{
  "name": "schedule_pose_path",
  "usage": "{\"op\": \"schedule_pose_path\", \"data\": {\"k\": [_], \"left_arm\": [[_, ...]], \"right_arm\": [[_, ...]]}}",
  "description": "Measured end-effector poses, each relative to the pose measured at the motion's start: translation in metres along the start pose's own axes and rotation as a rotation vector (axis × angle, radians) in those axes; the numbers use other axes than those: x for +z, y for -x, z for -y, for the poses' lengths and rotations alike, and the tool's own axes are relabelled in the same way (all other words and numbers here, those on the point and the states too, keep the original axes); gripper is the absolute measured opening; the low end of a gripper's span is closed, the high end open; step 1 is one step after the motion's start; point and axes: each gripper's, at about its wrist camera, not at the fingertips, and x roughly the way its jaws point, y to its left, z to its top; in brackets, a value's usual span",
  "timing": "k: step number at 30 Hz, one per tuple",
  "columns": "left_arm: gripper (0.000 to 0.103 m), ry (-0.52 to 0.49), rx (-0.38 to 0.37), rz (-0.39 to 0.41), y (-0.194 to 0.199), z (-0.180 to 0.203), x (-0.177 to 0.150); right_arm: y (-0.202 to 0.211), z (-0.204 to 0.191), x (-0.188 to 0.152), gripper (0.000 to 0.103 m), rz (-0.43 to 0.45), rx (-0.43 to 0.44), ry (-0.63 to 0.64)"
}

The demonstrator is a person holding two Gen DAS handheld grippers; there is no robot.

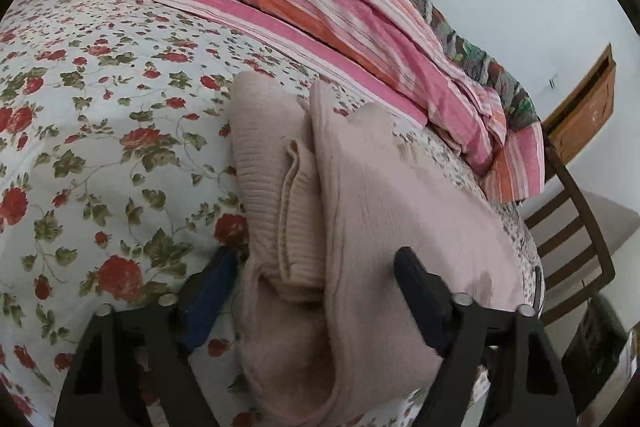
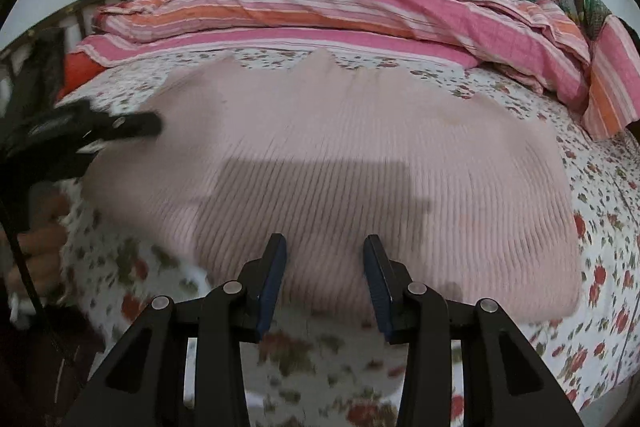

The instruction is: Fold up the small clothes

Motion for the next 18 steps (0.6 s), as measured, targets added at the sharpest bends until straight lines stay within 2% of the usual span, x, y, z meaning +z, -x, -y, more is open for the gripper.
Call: {"op": "schedule_pose_path", "data": {"k": [1,4,7,9,12,16,18], "left_arm": [[0.055,0.017,-0.003,0.005,0.001,0.002,0.002],[0.043,0.080,-0.012,-0.010,-0.004,0.001,0.008],[0.029,0.146,-0.015,-0.033,-0.013,-0.003,0.015],[0.027,0.176,-0.023,-0.029,-0.010,0.001,0.020],[0.026,0.144,-0.013,0.015,0.006,0.026,0.026],[0.025,0.093,0.011,0.049,0.022,0.075,0.036],[0.025,0.052,0.049,0.063,0.025,0.106,0.040]], "right_arm": [[0.006,0.004,-0.002,0.040,0.005,0.028,-0.005],[0.022,0.016,-0.007,0.040,0.032,0.078,-0.035],[0.035,0.032,-0.010,0.040,0.062,0.066,-0.071],[0.041,0.046,-0.011,0.040,0.071,0.061,-0.109],[0.052,0.071,-0.016,0.040,0.089,0.060,-0.168],[0.065,0.103,-0.016,0.040,0.118,0.020,-0.224],[0.072,0.119,-0.014,0.040,0.136,0.002,-0.253]]}}
